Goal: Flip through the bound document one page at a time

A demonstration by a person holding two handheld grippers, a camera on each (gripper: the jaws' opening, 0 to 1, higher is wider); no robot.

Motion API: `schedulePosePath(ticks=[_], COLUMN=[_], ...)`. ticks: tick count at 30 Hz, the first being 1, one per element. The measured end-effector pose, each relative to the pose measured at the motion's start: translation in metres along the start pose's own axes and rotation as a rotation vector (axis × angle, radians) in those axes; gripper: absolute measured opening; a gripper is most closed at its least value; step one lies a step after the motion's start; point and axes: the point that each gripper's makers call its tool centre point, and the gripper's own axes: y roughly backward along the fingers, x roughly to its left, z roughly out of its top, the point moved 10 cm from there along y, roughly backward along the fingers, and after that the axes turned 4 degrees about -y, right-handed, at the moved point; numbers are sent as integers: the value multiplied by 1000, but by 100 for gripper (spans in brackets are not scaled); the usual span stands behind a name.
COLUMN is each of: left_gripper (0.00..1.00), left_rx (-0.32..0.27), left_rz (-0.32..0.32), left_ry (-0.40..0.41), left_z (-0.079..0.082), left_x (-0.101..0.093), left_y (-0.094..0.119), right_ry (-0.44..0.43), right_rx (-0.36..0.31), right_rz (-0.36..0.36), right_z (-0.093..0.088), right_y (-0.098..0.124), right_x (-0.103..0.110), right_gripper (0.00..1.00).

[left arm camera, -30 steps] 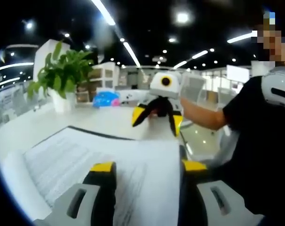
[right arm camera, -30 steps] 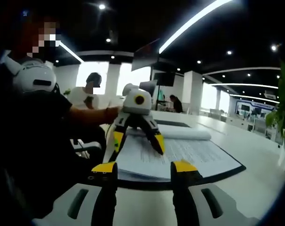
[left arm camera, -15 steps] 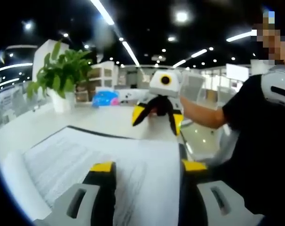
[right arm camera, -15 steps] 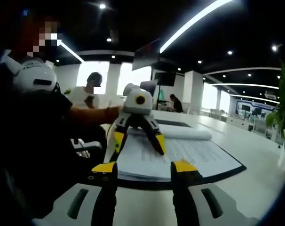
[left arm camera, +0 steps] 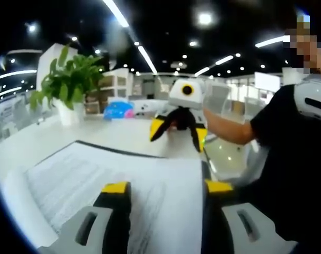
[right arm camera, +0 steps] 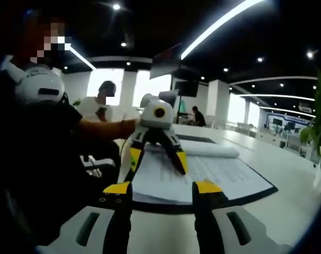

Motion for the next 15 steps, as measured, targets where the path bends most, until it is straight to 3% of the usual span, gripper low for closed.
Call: schedulePosePath(ticks=[15], left_gripper=[51], left_rx=[-26], left_rz=[4], left_ry=[6], left_z=[2], left_x=[1], left_y=[2], right_ry=[19], right_rx=[7], right_rz=[20], right_z=[0], right_y=[-3], right_x=[2], right_gripper=[48])
